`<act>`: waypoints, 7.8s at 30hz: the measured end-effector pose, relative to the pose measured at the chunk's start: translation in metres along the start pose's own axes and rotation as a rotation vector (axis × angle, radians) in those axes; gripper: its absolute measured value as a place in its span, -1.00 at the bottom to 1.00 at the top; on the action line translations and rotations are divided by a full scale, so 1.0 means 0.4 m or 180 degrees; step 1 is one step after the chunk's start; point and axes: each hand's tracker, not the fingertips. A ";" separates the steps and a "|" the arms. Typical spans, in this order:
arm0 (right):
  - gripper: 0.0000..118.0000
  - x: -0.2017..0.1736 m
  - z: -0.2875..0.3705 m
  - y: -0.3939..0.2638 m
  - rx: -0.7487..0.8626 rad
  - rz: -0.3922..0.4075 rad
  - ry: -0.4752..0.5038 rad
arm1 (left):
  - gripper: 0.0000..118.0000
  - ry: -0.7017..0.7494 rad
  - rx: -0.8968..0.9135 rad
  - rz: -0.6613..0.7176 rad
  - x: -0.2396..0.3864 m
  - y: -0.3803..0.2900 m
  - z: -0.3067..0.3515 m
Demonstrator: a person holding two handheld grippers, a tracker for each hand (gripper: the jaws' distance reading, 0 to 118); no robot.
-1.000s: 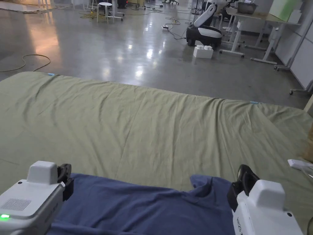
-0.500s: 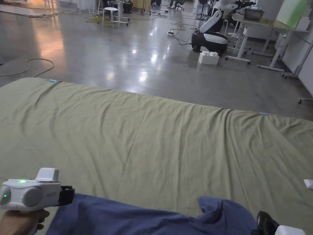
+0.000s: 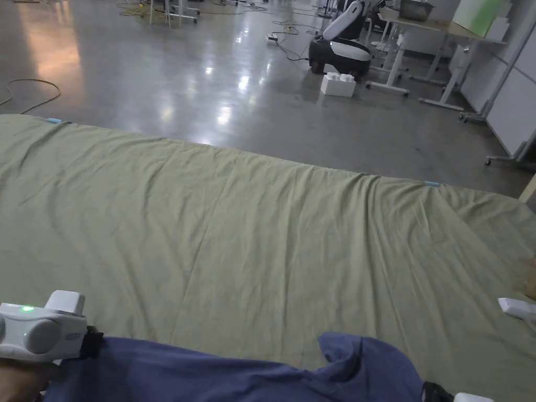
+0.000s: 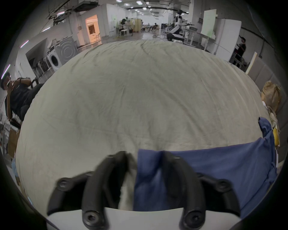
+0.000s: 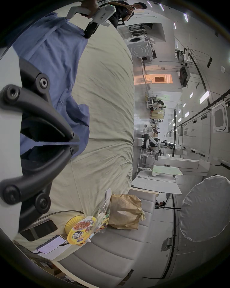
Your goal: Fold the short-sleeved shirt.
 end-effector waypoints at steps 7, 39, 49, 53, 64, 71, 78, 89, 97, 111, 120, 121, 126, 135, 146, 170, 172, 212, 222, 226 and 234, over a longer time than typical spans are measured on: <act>0.18 0.069 -0.169 0.034 -0.0572 -0.0077 0.0080 | -0.92 -0.0127 0.0080 0.0020 0.008 -0.016 0.052; -0.98 0.169 -0.193 0.102 -0.1006 -0.0113 0.0585 | -0.92 -0.0282 0.0904 0.0112 -0.021 -0.101 0.347; -0.98 0.238 0.090 0.083 -0.0755 -0.0038 0.0636 | -0.92 -0.0374 0.1145 0.0110 -0.083 -0.248 0.500; -0.98 0.244 0.170 0.018 -0.0842 0.0079 0.0636 | -0.92 -0.0419 0.1107 0.0144 -0.104 -0.333 0.530; -0.98 0.238 0.277 -0.208 -0.1340 0.0294 0.0487 | -0.92 -0.0400 0.0659 0.0135 -0.112 -0.553 0.536; -0.98 0.220 0.224 -0.298 -0.1559 0.0317 0.0446 | -0.92 -0.0290 0.0346 0.0011 -0.088 -0.596 0.457; -0.39 0.204 0.238 -0.290 -0.1514 0.0418 0.0295 | -0.78 -0.0275 0.0331 0.0127 -0.083 -0.610 0.433; 0.38 0.132 0.312 -0.057 -0.0127 0.0178 0.0147 | -0.04 -0.0167 0.1345 0.0122 -0.014 -0.447 0.539; 0.20 -0.017 0.267 0.037 0.0771 -0.0089 0.0098 | -0.08 0.0197 0.2244 0.0050 0.123 -0.367 0.576; -0.98 -0.133 0.295 0.141 0.1536 -0.0063 0.0170 | -0.99 0.0335 0.2798 0.0176 0.208 -0.303 0.648; -0.99 -0.119 0.274 0.129 0.1408 -0.0020 0.0166 | -0.99 -0.0101 0.2449 0.0111 0.110 -0.302 0.659; -0.99 -0.117 0.272 0.130 0.1398 -0.0013 0.0176 | -0.99 -0.0182 0.2360 0.0136 0.087 -0.304 0.657; -0.99 -0.113 0.258 0.128 0.1321 0.0064 0.0225 | -0.99 -0.0440 0.1496 0.0264 -0.075 -0.335 0.606; -0.99 -0.141 0.231 0.088 0.1012 0.0032 0.0352 | -0.36 -0.1140 0.0665 0.0781 -0.283 -0.441 0.491; -0.99 -0.158 0.225 0.079 0.0859 0.0015 0.0378 | 0.34 -0.2203 -0.0332 0.1509 -0.363 -0.500 0.285; -0.99 -0.171 0.235 0.060 0.0746 0.0056 0.0427 | -0.88 -0.2499 -0.0281 0.1738 -0.270 -0.537 0.243; -0.99 -0.167 0.236 0.063 0.0755 0.0040 0.0432 | -0.89 -0.2462 -0.0191 0.1746 -0.277 -0.524 0.275; -0.99 -0.019 0.241 0.029 0.0722 -0.0275 0.0314 | -0.88 -0.1636 -0.0495 0.0648 0.393 -0.382 0.394; -0.99 0.015 0.246 0.011 0.0667 -0.0309 0.0212 | -0.64 -0.1352 -0.0600 0.0670 0.470 -0.409 0.320; -0.99 0.013 0.245 0.007 0.0643 -0.0304 0.0224 | -0.02 -0.1626 -0.0553 0.0710 0.442 -0.388 0.374; -0.99 0.005 0.242 0.001 0.0611 -0.0290 0.0250 | -0.05 -0.1972 -0.0225 0.0746 0.368 -0.337 0.480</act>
